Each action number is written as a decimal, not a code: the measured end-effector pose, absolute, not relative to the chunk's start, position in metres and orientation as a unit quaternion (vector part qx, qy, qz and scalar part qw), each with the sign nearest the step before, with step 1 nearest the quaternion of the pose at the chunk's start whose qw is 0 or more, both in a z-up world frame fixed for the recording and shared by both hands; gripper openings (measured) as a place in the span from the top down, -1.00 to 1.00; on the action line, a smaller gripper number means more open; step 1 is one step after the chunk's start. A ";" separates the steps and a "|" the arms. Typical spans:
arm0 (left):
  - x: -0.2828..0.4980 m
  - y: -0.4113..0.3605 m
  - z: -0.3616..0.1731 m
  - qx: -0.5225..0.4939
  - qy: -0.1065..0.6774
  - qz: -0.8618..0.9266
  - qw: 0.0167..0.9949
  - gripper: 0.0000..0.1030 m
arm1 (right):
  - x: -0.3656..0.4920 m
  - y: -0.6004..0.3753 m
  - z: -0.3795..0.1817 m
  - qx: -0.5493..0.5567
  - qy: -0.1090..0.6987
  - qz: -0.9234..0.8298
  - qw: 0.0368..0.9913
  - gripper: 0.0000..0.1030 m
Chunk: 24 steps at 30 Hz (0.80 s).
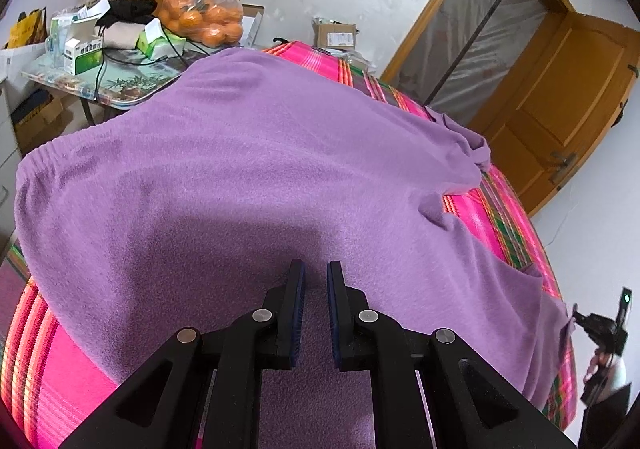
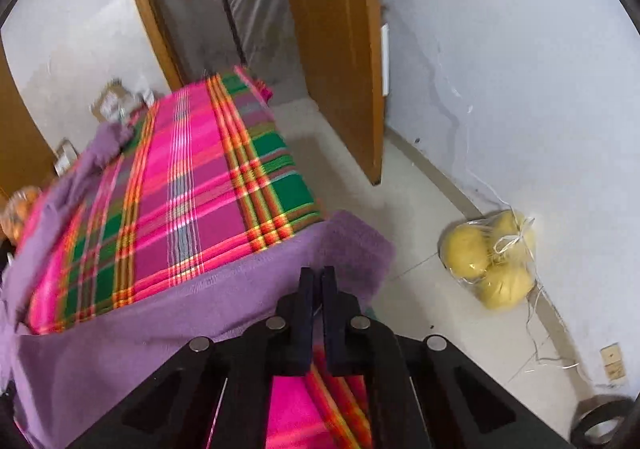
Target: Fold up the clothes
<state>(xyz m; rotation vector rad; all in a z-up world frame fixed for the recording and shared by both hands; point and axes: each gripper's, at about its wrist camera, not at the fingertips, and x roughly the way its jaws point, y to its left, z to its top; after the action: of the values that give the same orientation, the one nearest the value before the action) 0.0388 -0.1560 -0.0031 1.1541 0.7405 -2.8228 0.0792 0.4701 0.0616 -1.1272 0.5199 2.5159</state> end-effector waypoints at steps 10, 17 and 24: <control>0.035 -0.142 0.005 0.387 0.203 -0.899 -0.008 0.71 | 0.175 0.535 0.033 -0.350 0.366 0.843 0.181 0.89; 0.038 -0.081 0.028 0.382 0.142 -0.906 -0.111 0.59 | 0.169 0.545 0.012 -0.325 0.467 0.816 0.101 0.27; 0.042 -0.005 0.035 0.389 0.058 -0.893 -0.218 0.47 | 0.128 0.548 0.004 -0.364 0.456 0.807 0.092 0.21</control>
<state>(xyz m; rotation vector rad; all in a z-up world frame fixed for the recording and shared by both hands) 0.0419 -0.0046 0.0352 1.4268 0.2147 -3.2781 0.1282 0.5479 0.0041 -1.0817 1.3535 2.3961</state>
